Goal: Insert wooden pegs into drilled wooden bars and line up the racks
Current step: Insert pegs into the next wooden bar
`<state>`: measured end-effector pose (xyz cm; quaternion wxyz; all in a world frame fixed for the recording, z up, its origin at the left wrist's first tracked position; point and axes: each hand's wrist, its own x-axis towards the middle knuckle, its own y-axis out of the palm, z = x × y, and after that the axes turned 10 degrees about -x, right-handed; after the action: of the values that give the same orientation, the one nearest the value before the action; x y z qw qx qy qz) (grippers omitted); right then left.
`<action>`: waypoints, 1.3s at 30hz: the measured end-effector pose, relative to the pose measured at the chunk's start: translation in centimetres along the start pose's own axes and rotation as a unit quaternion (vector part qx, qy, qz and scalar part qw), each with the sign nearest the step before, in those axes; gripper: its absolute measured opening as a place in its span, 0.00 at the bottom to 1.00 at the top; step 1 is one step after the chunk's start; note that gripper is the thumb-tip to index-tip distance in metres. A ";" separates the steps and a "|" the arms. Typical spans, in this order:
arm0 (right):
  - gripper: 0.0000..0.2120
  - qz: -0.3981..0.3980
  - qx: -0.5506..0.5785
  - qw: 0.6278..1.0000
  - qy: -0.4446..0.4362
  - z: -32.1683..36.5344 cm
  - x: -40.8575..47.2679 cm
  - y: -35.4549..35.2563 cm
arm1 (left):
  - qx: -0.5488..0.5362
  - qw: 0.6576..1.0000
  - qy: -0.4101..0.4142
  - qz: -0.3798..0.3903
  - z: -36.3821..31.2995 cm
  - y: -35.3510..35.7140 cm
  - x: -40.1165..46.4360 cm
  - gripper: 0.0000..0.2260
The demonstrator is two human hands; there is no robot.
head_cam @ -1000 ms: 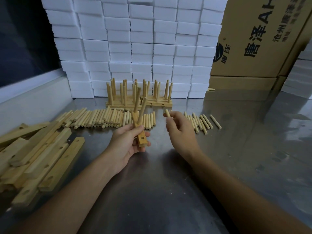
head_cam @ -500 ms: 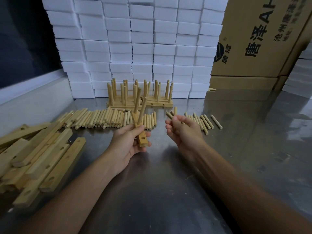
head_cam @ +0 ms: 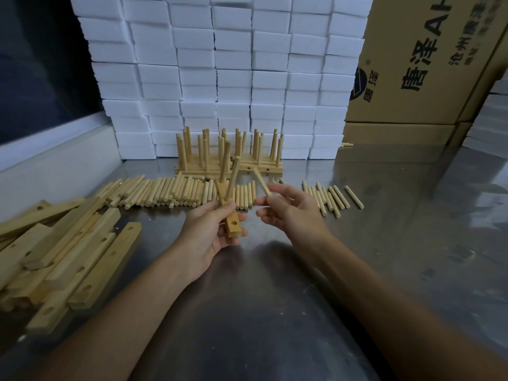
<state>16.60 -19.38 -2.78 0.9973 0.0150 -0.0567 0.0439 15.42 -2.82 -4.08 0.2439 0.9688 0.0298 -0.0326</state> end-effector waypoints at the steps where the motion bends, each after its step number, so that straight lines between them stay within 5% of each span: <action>1: 0.08 0.010 -0.023 1.000 -0.013 0.0 -0.2 0.0 | -0.001 1.000 0.000 -0.005 0.0 0.0 0.0 0.05; 9: 0.03 0.070 -0.117 0.990 -0.033 0.6 -0.3 0.5 | -0.033 0.999 -0.028 -0.008 -0.1 0.1 0.5 0.04; 18: 0.08 0.124 -0.315 0.932 -0.129 1.5 -0.8 0.9 | -0.043 0.998 -0.021 -0.029 -0.2 0.5 0.2 0.04; 24: 0.06 0.133 -0.531 0.786 -0.289 2.8 -1.0 1.7 | -0.044 0.998 -0.022 -0.042 0.1 0.7 0.2 0.08; 33: 0.08 0.180 -0.714 0.580 -0.349 5.4 -0.8 3.6 | -0.019 0.998 0.004 -0.067 0.9 0.9 0.9 0.10; 39: 0.12 0.196 -0.734 0.549 -0.348 5.7 -0.9 3.8 | -0.018 0.997 0.003 -0.074 0.8 0.9 0.9 0.10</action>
<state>14.75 -15.86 2.92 0.5302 -0.7196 -0.4137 0.1731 16.35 -3.92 -4.46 0.2581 0.9595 0.1024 -0.0470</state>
